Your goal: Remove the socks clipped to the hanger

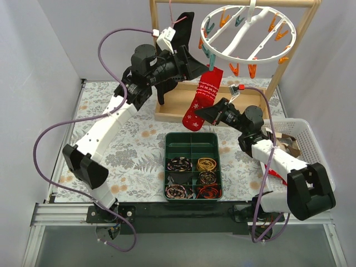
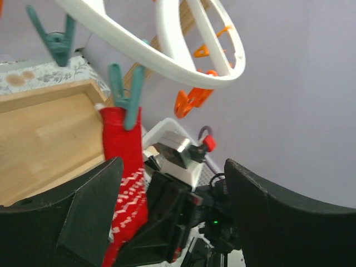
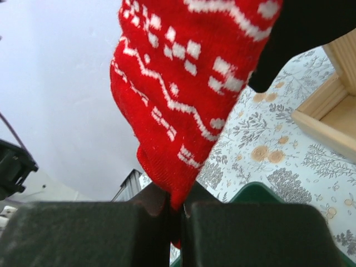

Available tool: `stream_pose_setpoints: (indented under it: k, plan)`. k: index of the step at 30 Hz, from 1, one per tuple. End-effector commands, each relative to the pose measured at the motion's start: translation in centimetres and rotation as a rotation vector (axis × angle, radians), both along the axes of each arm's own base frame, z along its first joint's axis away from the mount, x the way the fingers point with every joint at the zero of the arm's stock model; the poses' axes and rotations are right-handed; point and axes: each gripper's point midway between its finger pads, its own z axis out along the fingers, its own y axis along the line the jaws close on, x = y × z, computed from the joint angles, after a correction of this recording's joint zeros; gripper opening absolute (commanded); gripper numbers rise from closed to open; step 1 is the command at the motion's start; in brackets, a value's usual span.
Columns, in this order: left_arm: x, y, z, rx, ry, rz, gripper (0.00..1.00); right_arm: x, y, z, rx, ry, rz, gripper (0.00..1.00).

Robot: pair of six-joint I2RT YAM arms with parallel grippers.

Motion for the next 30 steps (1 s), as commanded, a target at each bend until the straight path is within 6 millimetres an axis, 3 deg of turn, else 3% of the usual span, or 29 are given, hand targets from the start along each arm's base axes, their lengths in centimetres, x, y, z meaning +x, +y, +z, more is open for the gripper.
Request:
stream_pose_setpoints:
  k: [1,14,30]
  plan:
    - [1.3,-0.5,-1.0,0.02,0.033,-0.076,0.72,-2.3,-0.4,1.9,0.017,-0.019,0.086,0.04]
    - [4.0,-3.6,0.0,-0.112,-0.095,-0.199,0.66,-4.1,-1.7,2.6,0.0,-0.031,0.116,0.03]
    - [5.4,-4.8,0.8,-0.246,-0.098,-0.188,0.46,-4.5,-1.9,2.7,-0.014,-0.036,0.114,0.01]
